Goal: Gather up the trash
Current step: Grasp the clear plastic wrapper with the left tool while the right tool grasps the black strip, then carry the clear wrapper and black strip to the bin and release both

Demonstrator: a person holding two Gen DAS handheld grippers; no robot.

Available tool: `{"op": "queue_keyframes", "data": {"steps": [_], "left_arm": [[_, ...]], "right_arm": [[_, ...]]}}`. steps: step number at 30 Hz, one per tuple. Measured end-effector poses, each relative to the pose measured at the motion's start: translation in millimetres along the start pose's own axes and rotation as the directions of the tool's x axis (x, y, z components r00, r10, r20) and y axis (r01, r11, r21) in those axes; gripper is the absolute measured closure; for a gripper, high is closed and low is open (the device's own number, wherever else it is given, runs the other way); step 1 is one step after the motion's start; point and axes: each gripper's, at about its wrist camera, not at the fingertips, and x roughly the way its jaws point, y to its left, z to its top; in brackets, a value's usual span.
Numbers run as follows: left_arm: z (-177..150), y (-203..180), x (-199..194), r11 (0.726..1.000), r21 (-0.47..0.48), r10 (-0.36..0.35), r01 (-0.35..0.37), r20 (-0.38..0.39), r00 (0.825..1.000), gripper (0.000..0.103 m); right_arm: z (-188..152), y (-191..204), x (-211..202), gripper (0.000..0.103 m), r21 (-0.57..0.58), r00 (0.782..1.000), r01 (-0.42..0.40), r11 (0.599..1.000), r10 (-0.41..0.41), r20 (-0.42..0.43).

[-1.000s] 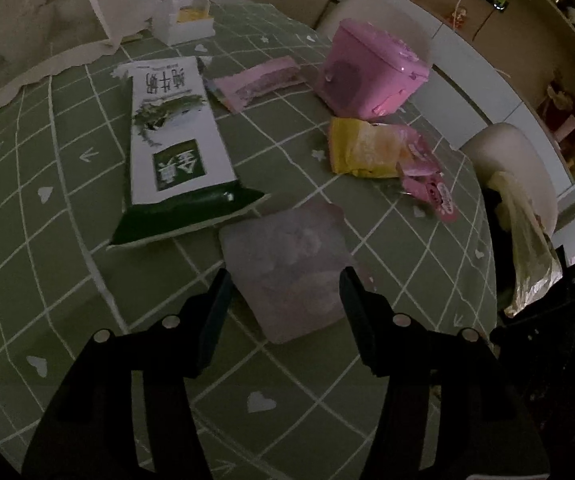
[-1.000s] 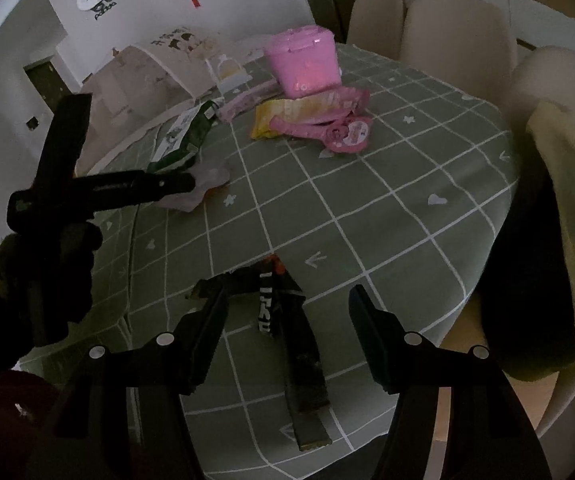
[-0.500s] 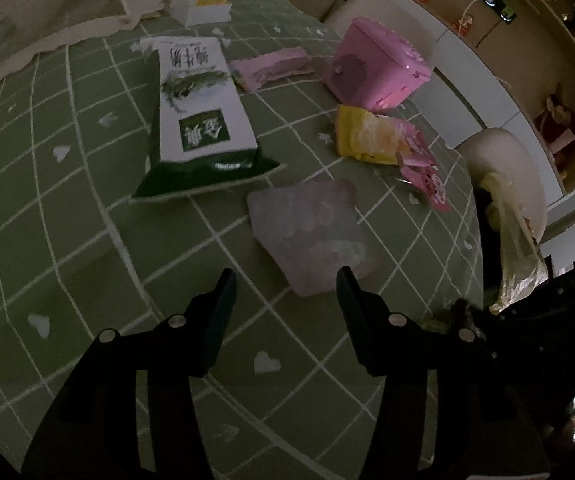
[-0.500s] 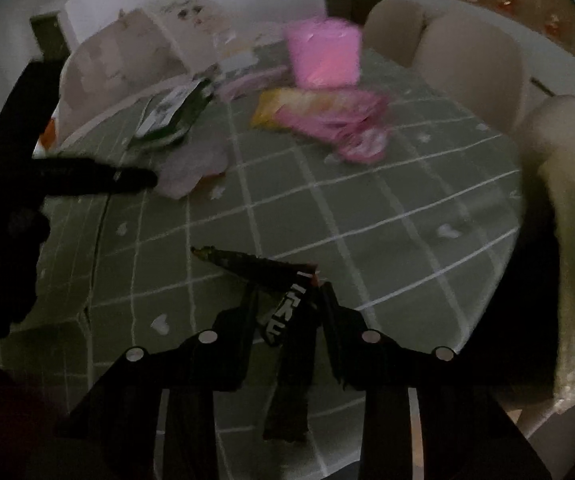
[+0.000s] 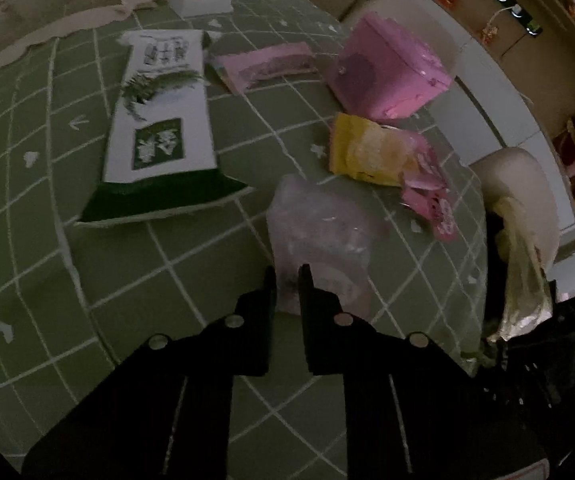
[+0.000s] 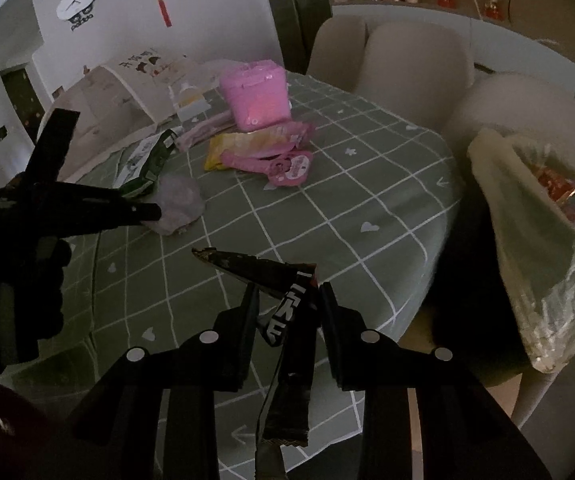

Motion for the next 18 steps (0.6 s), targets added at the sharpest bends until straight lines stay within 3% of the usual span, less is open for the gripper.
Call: {"op": "queue_keyframes", "data": {"steps": [6,18], "left_arm": [[-12.1,-20.4,-23.7,0.992,0.123,-0.045,0.041,0.033,0.998,0.1],[-5.8,-49.8,-74.6,0.975,0.209,-0.108,0.079,0.128,0.986,0.101]], "right_arm": [[-0.5,-1.4,-5.0,0.073,0.014,1.0,0.003,1.0,-0.004,0.017],[13.9,0.8,-21.7,0.073,-0.001,0.998,-0.004,1.0,0.004,0.063]]}}
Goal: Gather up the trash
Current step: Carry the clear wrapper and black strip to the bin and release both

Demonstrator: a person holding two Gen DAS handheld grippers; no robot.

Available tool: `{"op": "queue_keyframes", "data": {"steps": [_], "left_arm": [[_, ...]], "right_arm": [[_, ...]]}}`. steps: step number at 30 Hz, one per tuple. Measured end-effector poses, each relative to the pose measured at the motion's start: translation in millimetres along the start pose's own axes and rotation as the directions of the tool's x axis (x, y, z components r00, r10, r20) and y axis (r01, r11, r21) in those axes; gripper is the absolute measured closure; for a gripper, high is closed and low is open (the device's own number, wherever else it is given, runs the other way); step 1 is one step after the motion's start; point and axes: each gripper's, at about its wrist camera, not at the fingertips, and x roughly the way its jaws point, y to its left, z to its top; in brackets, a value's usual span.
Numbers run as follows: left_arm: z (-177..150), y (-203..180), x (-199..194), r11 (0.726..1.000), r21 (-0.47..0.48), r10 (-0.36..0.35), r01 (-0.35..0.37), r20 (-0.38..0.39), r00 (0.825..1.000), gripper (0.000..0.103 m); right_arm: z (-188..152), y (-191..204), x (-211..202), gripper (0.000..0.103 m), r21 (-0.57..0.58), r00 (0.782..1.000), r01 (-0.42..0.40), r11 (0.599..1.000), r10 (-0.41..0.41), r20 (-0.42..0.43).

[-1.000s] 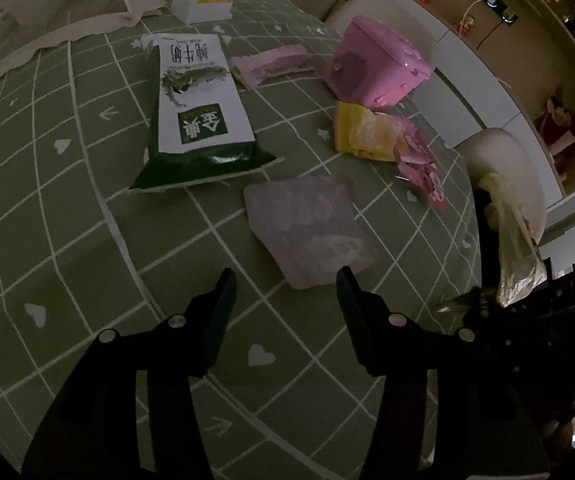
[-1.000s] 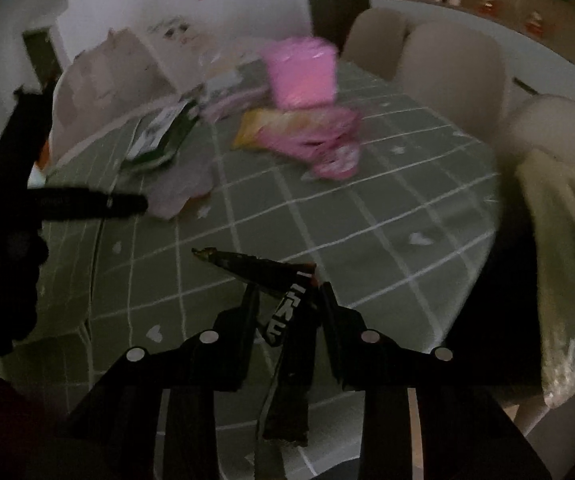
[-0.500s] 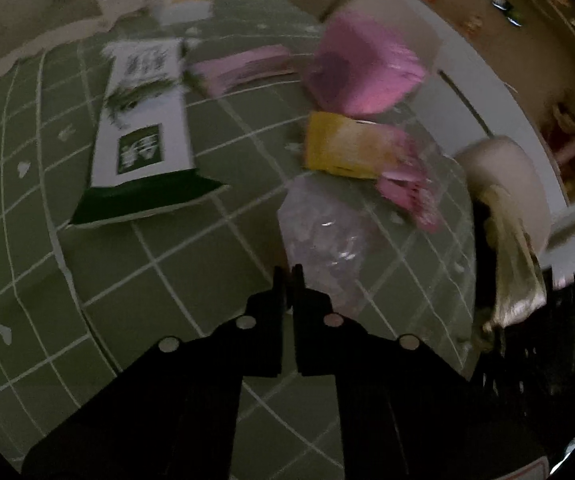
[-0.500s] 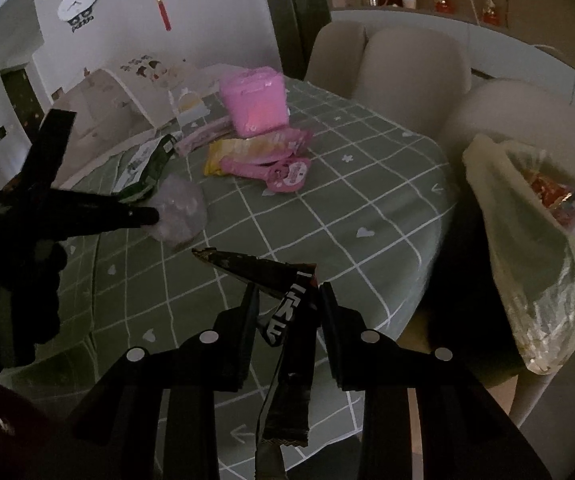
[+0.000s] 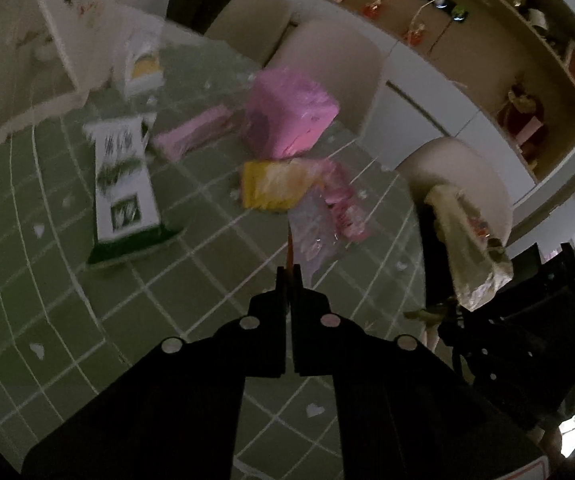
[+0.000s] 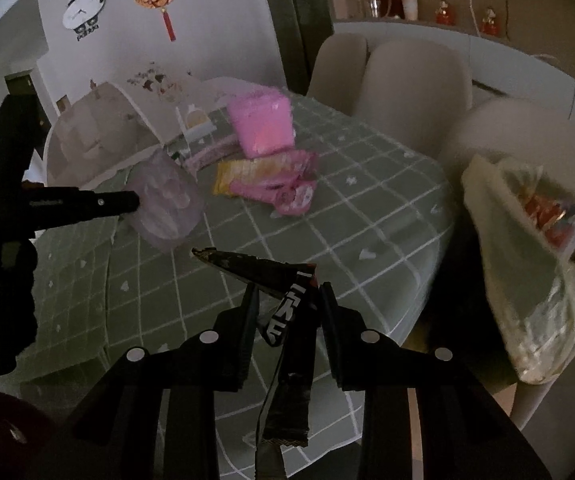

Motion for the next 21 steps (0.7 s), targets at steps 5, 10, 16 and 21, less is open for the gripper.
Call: {"op": "queue_keyframes", "data": {"steps": [5,10,16,21], "left_arm": [[24.5,-27.4,-21.3,0.997,0.047,-0.056,0.054,0.057,0.997,0.101],[55.2,-73.9,-38.5,0.983,0.128,-0.146,0.132,0.106,0.984,0.101],[87.6,-146.6,-41.6,0.939,0.238,-0.281,0.248,0.115,0.953,0.101],[93.7,-197.5,-24.8,0.897,0.289,-0.364,0.333,0.058,0.93,0.101]], "right_arm": [[20.8,-13.0,-23.5,0.073,0.019,0.997,0.029,0.999,-0.031,0.066],[47.6,-37.1,-65.3,0.073,0.04,0.983,0.082,0.996,-0.088,0.164],[70.2,-74.4,-127.1,0.073,0.073,0.944,0.191,0.979,-0.204,0.259],[75.1,-110.0,-163.1,0.073,0.124,0.912,0.275,0.953,-0.299,0.28]]}}
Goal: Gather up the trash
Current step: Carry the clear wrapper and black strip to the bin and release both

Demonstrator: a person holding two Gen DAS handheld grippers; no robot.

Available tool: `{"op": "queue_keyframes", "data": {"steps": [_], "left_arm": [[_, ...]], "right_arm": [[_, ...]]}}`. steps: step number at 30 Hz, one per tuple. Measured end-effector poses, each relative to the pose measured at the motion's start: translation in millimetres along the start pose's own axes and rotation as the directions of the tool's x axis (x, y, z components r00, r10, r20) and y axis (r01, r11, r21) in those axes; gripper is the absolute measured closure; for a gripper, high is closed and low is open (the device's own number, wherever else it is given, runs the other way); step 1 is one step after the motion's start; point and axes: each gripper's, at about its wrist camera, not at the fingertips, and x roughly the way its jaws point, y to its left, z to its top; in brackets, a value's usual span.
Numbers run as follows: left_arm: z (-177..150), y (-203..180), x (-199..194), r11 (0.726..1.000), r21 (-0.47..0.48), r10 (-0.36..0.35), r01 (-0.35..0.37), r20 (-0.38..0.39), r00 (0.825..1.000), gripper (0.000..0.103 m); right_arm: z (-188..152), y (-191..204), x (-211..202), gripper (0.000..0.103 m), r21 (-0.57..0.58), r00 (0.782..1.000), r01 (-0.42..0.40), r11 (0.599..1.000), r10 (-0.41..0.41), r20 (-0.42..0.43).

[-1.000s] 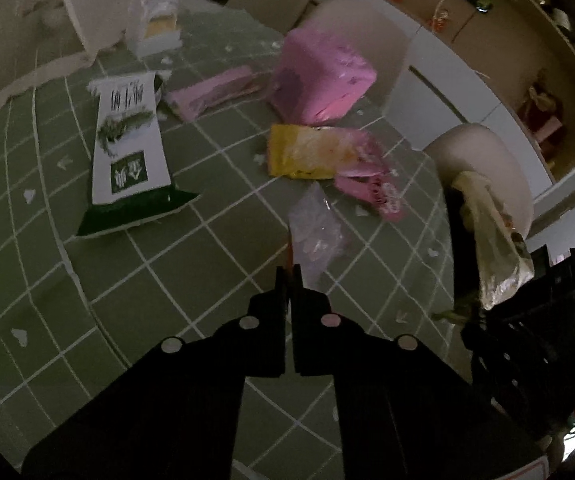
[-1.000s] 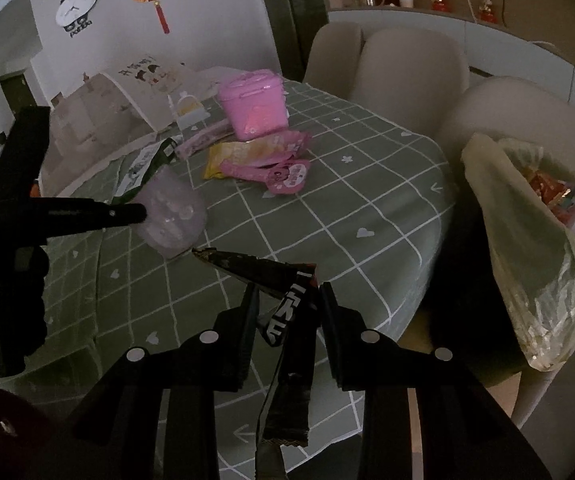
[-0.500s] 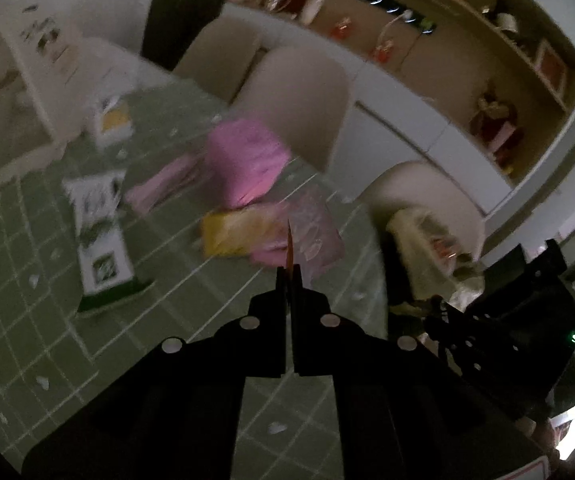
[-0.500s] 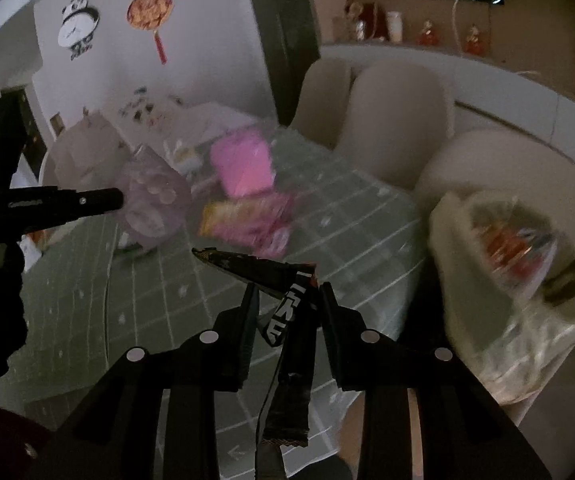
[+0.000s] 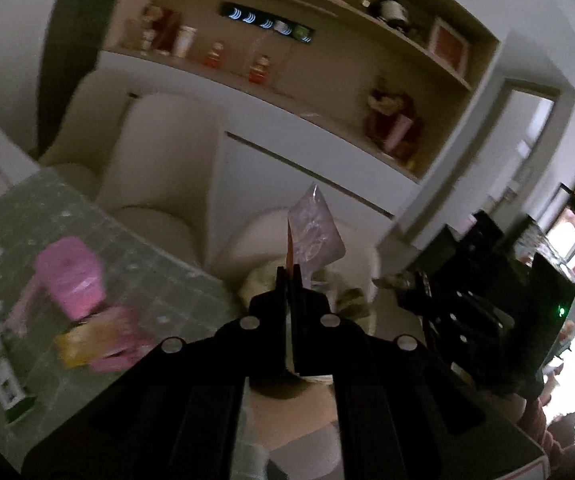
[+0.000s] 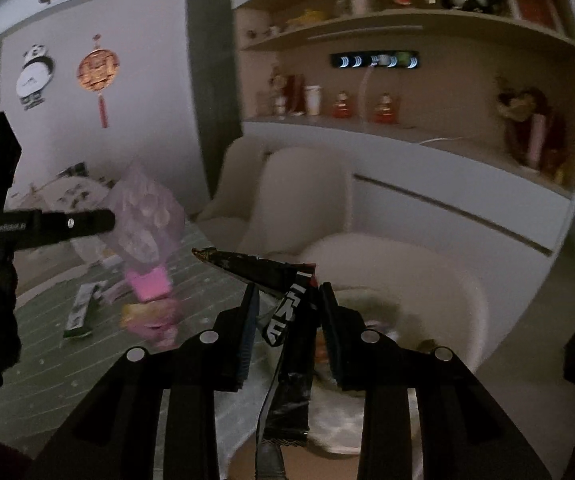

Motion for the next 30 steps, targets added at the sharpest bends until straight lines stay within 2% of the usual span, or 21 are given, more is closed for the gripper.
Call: {"op": "queue_keyframes", "data": {"steps": [7,21,26,30], "left_arm": [[-3.5,-25.8,69.0,0.997,0.0,-0.073,0.074,-0.135,0.988,0.101],[-11.6,-10.4,166.8,0.997,-0.041,-0.077,0.068,-0.295,0.952,0.101],[-20.0,-6.7,201.3,0.998,-0.031,-0.053,0.045,-0.335,0.941,0.101],[-24.9,-9.4,225.8,0.998,-0.023,-0.061,0.057,-0.368,0.928,0.101]], "right_arm": [[-1.8,-50.1,-1.5,0.073,0.086,0.997,0.073,0.994,-0.073,-0.007],[-8.1,-94.4,38.7,0.073,0.116,0.984,0.171,0.978,-0.163,-0.075],[-12.6,-110.1,56.5,0.073,0.145,0.977,0.201,0.969,-0.186,-0.109],[-17.3,-116.9,66.4,0.073,0.152,0.97,0.224,0.963,-0.204,-0.136]]}}
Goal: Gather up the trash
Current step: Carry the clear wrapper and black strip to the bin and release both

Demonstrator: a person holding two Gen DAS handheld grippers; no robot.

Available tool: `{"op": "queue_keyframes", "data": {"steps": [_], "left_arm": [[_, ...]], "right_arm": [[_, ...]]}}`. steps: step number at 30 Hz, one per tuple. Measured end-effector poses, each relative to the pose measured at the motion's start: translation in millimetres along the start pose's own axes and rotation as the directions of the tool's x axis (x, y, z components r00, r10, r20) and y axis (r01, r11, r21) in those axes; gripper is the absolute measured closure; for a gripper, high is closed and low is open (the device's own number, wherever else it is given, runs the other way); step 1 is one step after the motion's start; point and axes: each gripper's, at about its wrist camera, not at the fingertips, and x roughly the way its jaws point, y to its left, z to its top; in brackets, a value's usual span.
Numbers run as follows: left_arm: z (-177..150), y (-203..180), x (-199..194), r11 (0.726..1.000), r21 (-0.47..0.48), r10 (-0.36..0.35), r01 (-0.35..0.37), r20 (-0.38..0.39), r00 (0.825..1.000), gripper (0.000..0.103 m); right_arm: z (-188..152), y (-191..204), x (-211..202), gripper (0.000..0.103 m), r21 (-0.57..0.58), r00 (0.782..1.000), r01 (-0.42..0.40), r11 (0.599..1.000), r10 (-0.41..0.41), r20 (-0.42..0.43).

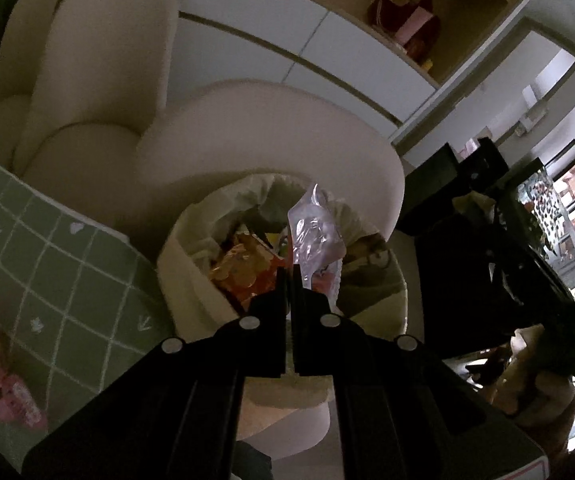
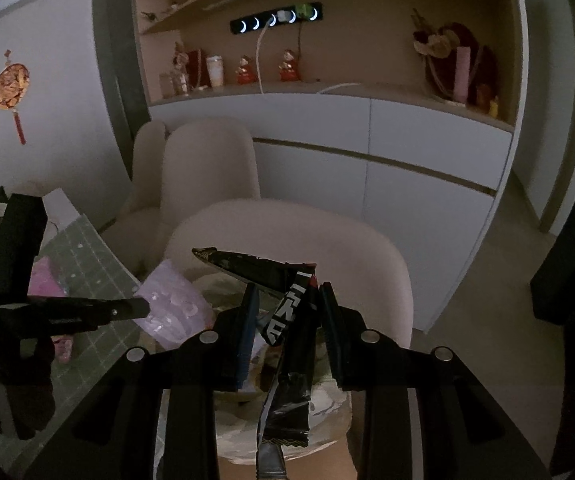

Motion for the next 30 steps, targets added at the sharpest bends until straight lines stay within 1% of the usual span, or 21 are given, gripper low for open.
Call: {"op": "queue_keyframes", "data": {"steps": [3,6,8,9,10,14,16,18,21,24,27,30], "left_arm": [[3.0,-6.1,12.7,1.0,0.011,-0.026,0.026,-0.017,1.0,0.101],[6.2,-11.3,24.4,0.997,0.02,-0.074,0.075,-0.031,0.997,0.101],[7.7,-13.4,29.8,0.993,0.003,-0.119,0.119,-0.044,0.992,0.091],[7.4,-13.1,30.1,0.992,-0.004,-0.127,0.127,-0.042,0.991,0.081],[6.4,-12.1,28.0,0.993,-0.003,-0.12,0.12,-0.032,0.992,0.077],[2.4,-6.1,11.0,0.997,0.012,-0.072,0.072,0.013,0.997,0.074],[-0.2,0.0,-3.8,0.998,0.003,-0.063,0.063,0.049,0.997,0.068],[-2.8,5.8,-16.3,0.999,-0.01,-0.051,0.052,0.079,0.996,0.067],[-9.2,14.9,-36.2,1.0,-0.018,-0.009,0.011,0.118,0.993,0.067],[-21.3,20.3,-54.8,0.999,-0.002,0.046,-0.046,0.158,0.986,0.067],[-40.1,22.3,-69.5,0.993,0.035,0.108,-0.117,0.196,0.975,0.066],[-57.5,24.7,-75.9,0.987,0.052,0.137,-0.15,0.198,0.971,0.063]], "right_arm": [[-1.5,-2.5,5.6,0.073,-0.004,1.0,0.02,1.0,-0.02,-0.014],[-1.0,-5.0,10.0,0.073,-0.005,0.999,0.034,0.999,-0.034,-0.02],[-1.1,-6.6,12.5,0.073,0.004,0.999,0.041,0.999,-0.041,-0.023],[-1.5,-7.4,14.1,0.073,0.011,0.999,0.04,0.999,-0.04,-0.025],[-1.7,-7.5,15.2,0.073,0.016,0.999,0.038,0.999,-0.037,-0.027],[-5.7,-2.2,22.8,0.073,0.014,0.999,0.016,1.0,-0.015,-0.039],[-6.3,0.1,28.6,0.073,0.015,0.999,0.001,1.0,0.0,-0.048],[-9.1,5.6,35.3,0.073,0.017,0.998,-0.019,1.0,0.02,-0.059],[-14.1,15.3,48.2,0.073,0.01,0.996,-0.046,0.999,0.047,-0.08],[-20.1,22.9,61.1,0.073,0.012,0.992,-0.069,0.998,0.069,-0.107],[-25.3,28.1,72.5,0.073,0.016,0.989,-0.081,0.997,0.083,-0.123],[-27.8,32.8,82.0,0.073,0.018,0.988,-0.086,0.996,0.088,-0.127]]}}
